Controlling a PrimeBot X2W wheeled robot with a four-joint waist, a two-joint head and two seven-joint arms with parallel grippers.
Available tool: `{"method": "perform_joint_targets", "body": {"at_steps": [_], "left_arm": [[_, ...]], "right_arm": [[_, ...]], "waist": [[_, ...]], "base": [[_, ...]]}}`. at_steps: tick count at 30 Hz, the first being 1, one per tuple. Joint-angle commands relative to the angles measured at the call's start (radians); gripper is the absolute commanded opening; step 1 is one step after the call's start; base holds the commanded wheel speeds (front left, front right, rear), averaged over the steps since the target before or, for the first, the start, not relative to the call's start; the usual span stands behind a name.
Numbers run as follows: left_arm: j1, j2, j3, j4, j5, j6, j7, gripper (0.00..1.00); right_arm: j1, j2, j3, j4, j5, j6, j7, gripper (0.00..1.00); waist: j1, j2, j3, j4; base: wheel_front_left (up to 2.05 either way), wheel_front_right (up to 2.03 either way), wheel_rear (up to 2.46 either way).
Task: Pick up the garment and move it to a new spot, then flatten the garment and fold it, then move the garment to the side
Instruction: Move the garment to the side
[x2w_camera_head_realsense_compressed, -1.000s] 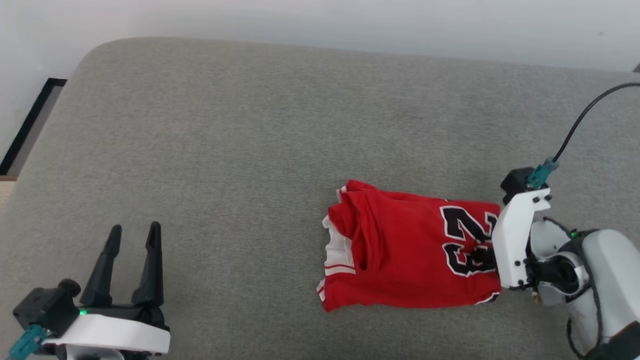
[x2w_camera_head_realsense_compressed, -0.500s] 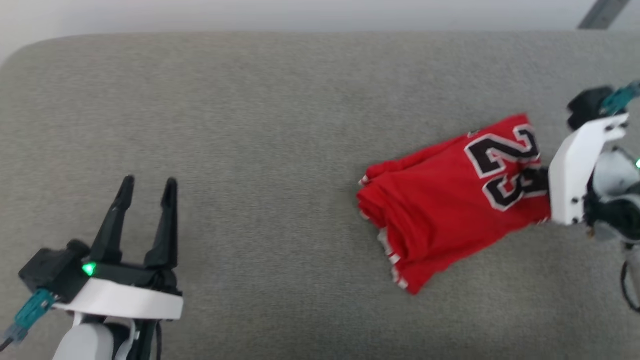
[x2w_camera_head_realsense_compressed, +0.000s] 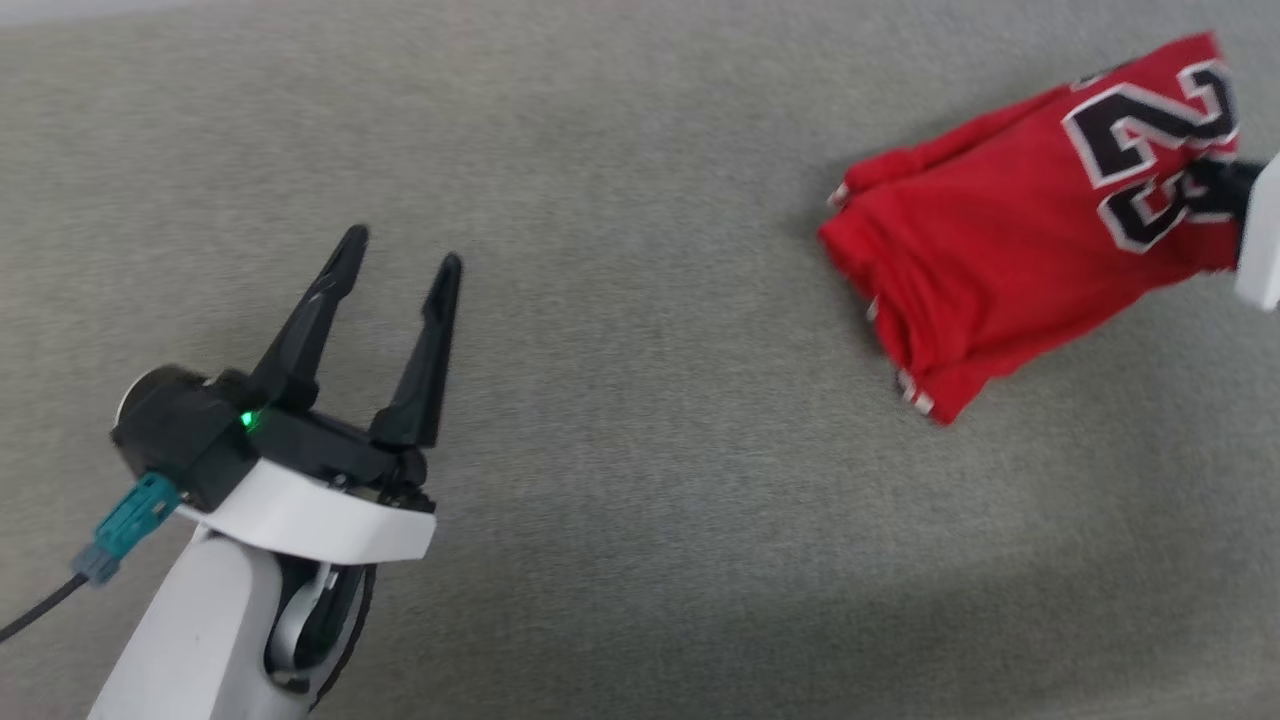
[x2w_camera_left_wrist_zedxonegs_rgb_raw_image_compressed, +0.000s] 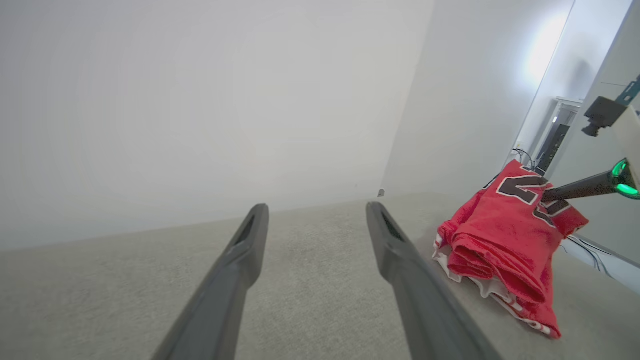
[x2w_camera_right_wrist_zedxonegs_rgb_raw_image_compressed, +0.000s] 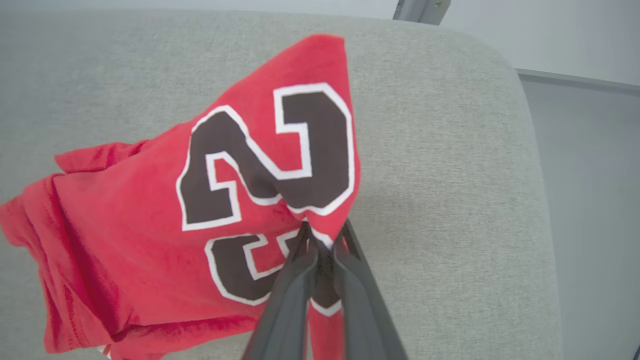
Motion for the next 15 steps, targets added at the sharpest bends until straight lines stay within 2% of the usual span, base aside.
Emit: {"method": "perform_joint_targets", "body": {"at_steps": [1,8,15], "left_arm": [[-0.031,0.011,-0.019,-0.002,0.009,-0.003,-0.005,1.00],[-0.116,0.040,-0.110,0.008,0.002,-0.003,-0.005,1.00],[-0.175,0.048,-0.161,0.019,-0.009,-0.003,-0.005,1.00]], "right_arm": [[-0.028,-0.004,-0.011,0.017,-0.017,0.000,-0.030,0.00],[-0.102,-0.033,-0.031,0.095,-0.093,0.000,-0.143,0.00],[-0.157,-0.056,-0.090,0.195,-0.197,0.000,-0.202,0.00]], "waist": [[0.0001,0.0000,0.041,-0.045],[0.0001,0.0000,0.087,-0.090],[0.0001,0.0000,0.122,-0.096]], "base": [[0.00,0.00,0.00],[0.00,0.00,0.00],[0.00,0.00,0.00]]}}
